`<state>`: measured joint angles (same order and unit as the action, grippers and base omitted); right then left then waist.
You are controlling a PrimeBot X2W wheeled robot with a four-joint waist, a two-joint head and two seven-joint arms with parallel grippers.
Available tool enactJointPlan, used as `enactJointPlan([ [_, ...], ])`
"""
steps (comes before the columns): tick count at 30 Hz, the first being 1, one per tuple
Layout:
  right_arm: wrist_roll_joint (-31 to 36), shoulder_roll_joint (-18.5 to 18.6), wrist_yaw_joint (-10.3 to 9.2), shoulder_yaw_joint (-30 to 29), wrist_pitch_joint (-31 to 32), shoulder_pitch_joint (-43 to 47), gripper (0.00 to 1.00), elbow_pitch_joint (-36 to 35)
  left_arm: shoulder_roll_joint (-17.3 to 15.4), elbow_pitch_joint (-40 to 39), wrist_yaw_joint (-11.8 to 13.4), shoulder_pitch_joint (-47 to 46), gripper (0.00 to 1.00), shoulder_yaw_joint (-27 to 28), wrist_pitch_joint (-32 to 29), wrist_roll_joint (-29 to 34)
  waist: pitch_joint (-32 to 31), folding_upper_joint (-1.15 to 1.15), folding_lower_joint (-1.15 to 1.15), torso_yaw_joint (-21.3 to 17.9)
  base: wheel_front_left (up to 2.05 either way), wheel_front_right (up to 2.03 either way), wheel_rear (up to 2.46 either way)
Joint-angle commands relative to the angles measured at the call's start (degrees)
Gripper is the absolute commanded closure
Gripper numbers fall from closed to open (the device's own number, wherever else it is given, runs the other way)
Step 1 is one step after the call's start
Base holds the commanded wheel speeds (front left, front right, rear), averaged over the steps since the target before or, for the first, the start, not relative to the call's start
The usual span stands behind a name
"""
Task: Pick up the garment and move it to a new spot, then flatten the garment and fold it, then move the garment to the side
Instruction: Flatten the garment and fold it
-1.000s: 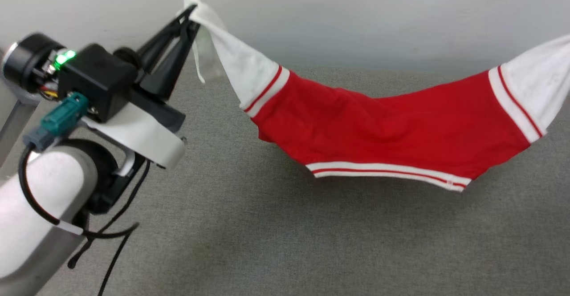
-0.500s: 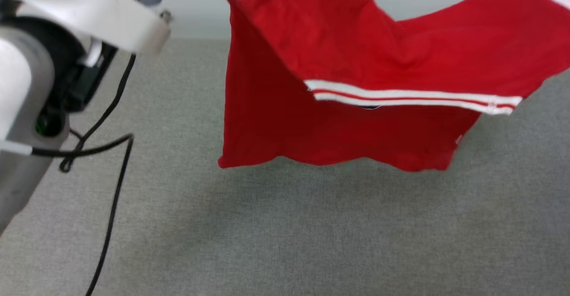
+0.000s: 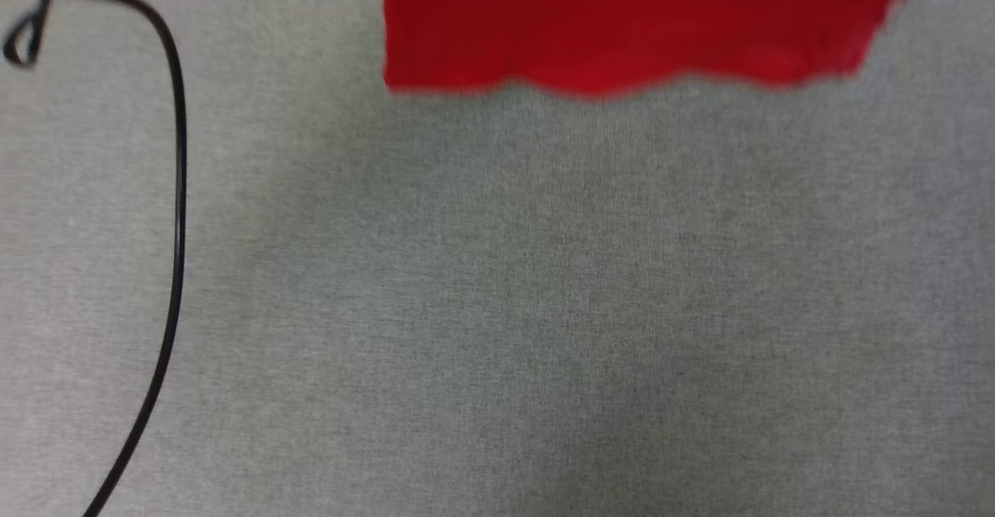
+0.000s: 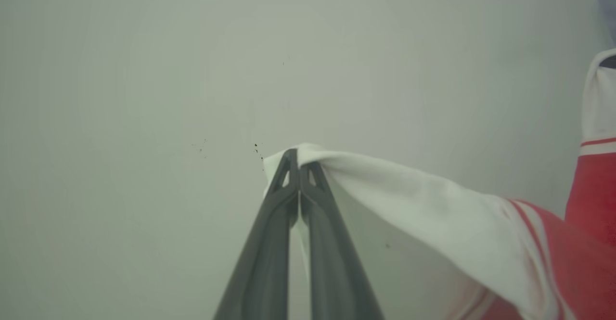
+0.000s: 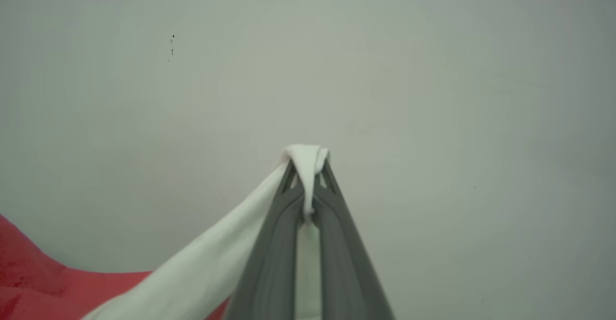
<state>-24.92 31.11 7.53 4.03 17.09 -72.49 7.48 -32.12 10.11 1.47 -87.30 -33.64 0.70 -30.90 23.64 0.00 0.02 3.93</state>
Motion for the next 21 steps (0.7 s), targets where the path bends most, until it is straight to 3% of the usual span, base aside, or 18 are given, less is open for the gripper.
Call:
enactJointPlan([
  [1,1.0,-0.5,-0.08,1.0,-1.1,-4.1,1.00,2.6,0.7,2.8,-0.7,-3.3,1.00,0.6,0.8,0.3,4.3,0.00,-0.02,-0.8,0.00,0.00,0.00],
  [5,2.6,-1.3,-0.08,3.6,-3.2,-11.6,1.00,9.2,2.1,9.5,-2.4,-8.4,1.00,1.0,3.2,0.7,7.3,0.00,-0.02,-1.1,0.00,0.00,0.00],
  [13,4.9,-2.7,-0.08,6.8,-7.6,-21.0,1.00,19.5,3.6,18.8,-3.2,-12.8,1.00,1.9,7.8,0.8,11.4,0.00,-0.02,-0.4,0.00,0.00,0.00],
  [21,3.5,-4.6,-0.08,9.8,-14.0,-19.9,1.00,27.8,5.0,25.5,-4.4,-9.4,1.00,1.5,12.7,0.2,12.1,0.00,-0.02,-0.2,0.00,0.00,0.00],
])
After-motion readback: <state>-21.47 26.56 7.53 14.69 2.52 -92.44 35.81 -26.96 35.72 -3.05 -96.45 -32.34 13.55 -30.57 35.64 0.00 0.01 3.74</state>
